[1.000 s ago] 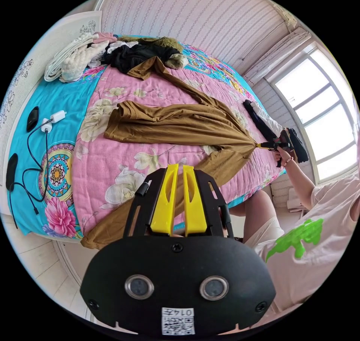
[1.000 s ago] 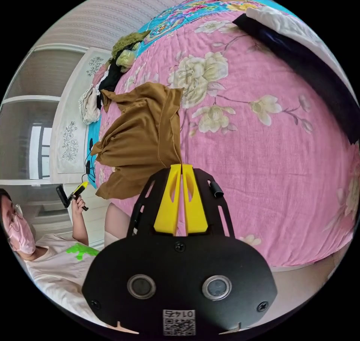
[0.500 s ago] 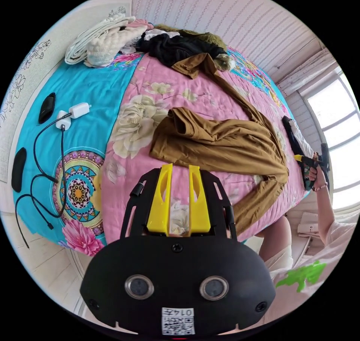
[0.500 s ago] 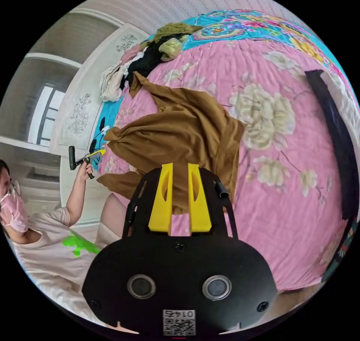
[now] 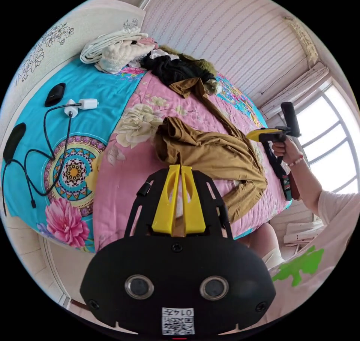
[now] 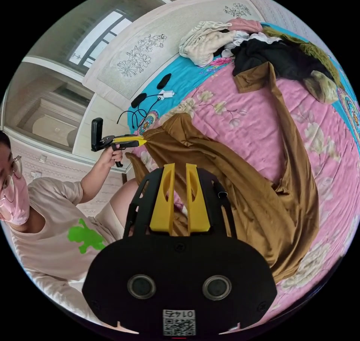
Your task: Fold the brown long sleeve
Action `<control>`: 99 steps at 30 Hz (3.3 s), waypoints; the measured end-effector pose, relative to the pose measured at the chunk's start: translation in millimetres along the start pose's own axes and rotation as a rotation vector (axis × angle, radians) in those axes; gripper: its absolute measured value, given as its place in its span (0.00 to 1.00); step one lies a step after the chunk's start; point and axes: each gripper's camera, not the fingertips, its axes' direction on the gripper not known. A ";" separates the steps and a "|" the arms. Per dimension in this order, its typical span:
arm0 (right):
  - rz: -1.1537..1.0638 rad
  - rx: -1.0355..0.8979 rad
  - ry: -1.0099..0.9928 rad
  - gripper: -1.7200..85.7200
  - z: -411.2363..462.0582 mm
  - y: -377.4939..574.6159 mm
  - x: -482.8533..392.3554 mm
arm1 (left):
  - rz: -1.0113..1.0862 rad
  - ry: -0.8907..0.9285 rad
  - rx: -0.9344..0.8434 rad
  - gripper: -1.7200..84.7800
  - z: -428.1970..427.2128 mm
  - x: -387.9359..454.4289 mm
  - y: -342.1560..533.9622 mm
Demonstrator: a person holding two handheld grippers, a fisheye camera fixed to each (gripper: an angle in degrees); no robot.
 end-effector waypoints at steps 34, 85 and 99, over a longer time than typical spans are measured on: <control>0.094 -0.045 0.535 0.08 112.8 -241.8 -50.7 | -0.103 0.069 0.032 0.01 18.2 -61.9 84.4; 1.018 0.508 -0.011 0.03 21.1 678.3 63.8 | 0.109 0.244 -0.081 0.01 50.1 124.7 144.3; 0.888 0.573 0.141 0.10 -49.0 705.6 131.9 | 0.182 0.242 -0.223 0.01 105.9 163.9 139.0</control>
